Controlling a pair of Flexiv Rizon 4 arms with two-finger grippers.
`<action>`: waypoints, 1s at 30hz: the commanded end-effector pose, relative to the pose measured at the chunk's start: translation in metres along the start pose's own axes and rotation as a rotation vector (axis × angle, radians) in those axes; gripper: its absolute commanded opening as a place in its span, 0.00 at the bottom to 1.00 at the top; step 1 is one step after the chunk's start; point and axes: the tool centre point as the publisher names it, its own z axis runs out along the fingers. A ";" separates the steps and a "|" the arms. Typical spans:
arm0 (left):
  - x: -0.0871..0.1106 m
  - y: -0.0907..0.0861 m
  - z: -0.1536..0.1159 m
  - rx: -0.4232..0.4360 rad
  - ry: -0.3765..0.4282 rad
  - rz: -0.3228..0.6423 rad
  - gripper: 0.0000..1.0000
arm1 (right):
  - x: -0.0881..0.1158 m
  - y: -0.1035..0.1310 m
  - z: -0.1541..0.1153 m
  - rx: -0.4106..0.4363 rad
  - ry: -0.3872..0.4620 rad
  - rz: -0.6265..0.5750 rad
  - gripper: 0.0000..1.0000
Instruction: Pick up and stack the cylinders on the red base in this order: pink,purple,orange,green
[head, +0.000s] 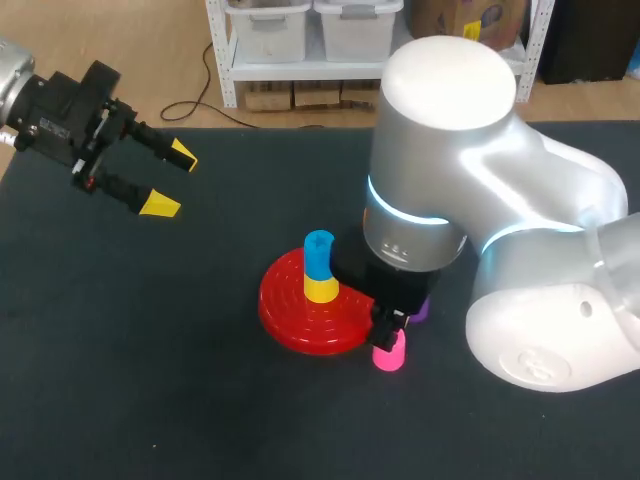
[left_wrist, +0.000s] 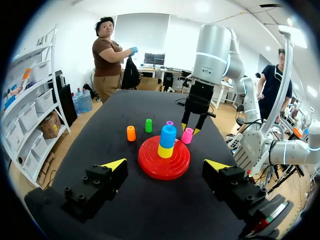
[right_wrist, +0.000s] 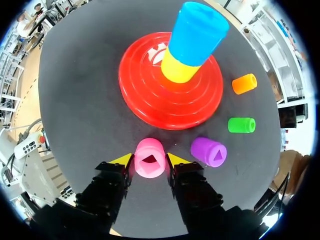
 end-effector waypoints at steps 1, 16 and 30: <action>0.001 0.001 0.000 0.002 -0.001 0.002 1.00 | -0.002 -0.001 -0.002 0.007 0.004 0.005 0.00; 0.001 0.001 0.000 0.002 -0.001 0.002 1.00 | -0.040 -0.023 -0.094 0.033 -0.021 0.055 0.00; 0.001 0.001 0.000 0.002 -0.001 0.002 1.00 | -0.109 -0.047 -0.120 0.060 -0.027 0.061 0.00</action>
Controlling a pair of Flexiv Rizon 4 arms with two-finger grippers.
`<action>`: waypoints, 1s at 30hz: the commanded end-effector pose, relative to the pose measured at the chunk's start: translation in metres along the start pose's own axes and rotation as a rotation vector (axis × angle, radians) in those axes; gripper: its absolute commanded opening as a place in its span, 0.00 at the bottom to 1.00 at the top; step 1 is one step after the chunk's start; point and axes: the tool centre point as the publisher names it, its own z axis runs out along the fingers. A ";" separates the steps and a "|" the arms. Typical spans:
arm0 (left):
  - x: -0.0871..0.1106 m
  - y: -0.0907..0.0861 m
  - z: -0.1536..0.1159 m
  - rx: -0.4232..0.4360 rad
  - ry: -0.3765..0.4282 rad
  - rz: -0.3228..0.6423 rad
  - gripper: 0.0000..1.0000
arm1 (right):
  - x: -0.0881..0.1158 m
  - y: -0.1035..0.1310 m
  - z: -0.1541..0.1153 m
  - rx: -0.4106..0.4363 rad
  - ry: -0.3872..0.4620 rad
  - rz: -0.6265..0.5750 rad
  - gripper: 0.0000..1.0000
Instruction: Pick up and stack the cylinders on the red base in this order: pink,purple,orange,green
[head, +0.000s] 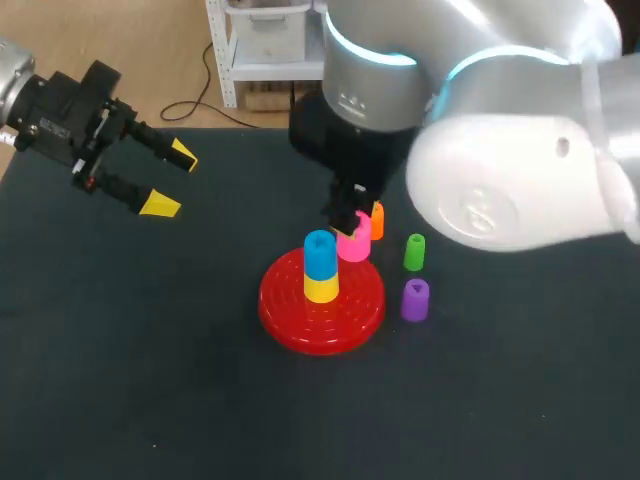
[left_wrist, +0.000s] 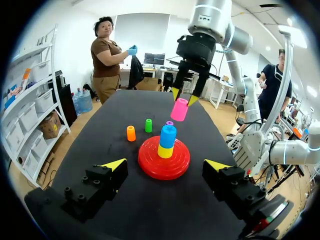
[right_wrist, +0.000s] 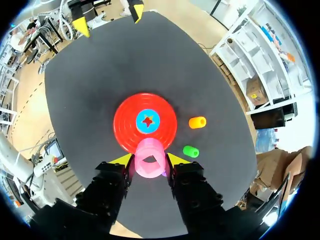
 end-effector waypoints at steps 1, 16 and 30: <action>0.001 0.001 0.000 0.002 -0.001 0.002 1.00 | -0.029 -0.007 0.012 -0.004 0.052 -0.003 0.00; 0.001 0.001 0.000 0.002 -0.001 0.002 1.00 | -0.051 -0.003 0.024 -0.016 0.083 -0.026 0.00; 0.001 0.001 0.000 0.002 -0.001 0.002 1.00 | -0.045 0.000 0.026 -0.028 0.088 -0.026 0.00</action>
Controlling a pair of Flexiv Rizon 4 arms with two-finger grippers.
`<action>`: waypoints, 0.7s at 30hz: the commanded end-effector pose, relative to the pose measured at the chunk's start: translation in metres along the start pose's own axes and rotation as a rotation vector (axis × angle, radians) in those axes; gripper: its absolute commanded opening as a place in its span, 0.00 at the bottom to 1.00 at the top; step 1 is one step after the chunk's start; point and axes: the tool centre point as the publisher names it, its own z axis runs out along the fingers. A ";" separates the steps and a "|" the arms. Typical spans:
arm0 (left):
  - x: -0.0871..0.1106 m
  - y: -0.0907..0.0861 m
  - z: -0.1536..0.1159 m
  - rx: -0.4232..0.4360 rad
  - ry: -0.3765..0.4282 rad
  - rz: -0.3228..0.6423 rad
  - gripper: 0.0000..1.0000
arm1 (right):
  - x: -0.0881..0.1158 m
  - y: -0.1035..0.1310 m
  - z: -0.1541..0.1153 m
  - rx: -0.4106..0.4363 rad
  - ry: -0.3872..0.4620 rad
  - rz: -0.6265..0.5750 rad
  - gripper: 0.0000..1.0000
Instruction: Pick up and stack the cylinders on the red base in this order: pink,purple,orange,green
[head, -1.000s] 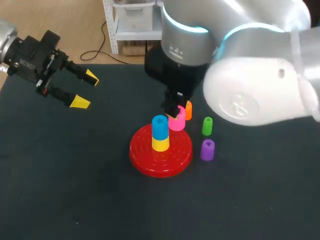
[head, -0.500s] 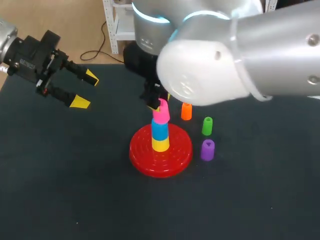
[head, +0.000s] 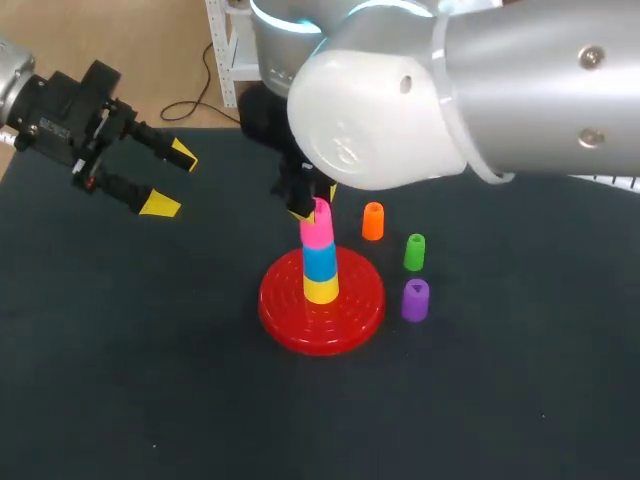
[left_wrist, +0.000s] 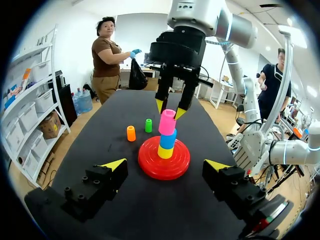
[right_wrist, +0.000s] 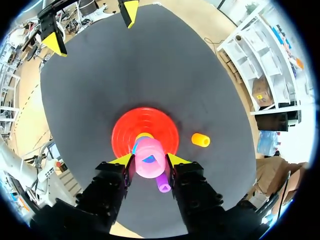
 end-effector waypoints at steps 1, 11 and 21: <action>0.001 0.001 0.000 0.002 -0.001 0.002 1.00 | 0.005 0.002 0.005 -0.008 0.010 0.007 0.00; 0.001 0.001 0.000 0.002 -0.001 0.002 1.00 | 0.010 0.006 0.005 -0.003 -0.001 0.007 0.00; 0.001 0.001 0.000 0.002 -0.001 0.002 1.00 | 0.014 0.008 0.013 0.011 0.013 0.007 0.00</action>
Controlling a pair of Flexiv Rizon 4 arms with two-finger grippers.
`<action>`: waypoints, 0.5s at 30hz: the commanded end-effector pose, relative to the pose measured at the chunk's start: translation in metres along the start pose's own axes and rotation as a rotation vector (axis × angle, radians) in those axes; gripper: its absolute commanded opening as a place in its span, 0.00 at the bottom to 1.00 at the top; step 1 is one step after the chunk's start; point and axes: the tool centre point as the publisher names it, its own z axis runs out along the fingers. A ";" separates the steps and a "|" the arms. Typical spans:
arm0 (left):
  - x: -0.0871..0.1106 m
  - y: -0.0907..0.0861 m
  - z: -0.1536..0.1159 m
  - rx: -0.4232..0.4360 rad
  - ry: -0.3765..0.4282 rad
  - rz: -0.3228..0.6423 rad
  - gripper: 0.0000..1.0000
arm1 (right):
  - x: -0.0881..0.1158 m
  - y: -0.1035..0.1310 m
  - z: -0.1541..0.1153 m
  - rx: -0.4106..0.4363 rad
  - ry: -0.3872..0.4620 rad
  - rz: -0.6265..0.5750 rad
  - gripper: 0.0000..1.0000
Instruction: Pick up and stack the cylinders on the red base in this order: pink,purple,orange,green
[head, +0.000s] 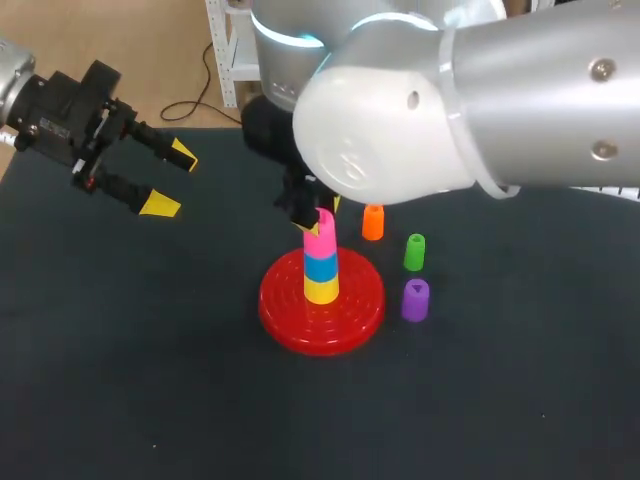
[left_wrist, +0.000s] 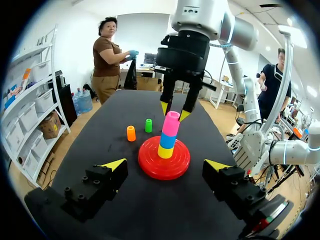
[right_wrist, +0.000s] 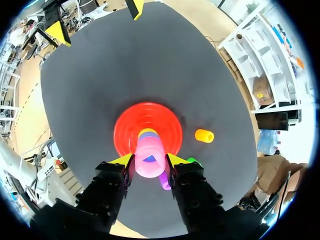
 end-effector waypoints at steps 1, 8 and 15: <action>0.001 0.001 0.000 0.002 -0.001 0.002 1.00 | 0.003 0.001 0.009 0.005 -0.001 0.006 0.00; 0.001 0.001 0.000 0.002 -0.001 0.002 1.00 | -0.004 -0.002 0.016 0.013 0.005 0.003 0.00; 0.001 0.001 0.000 0.002 -0.001 0.002 1.00 | -0.011 -0.001 0.022 0.020 0.008 -0.008 0.00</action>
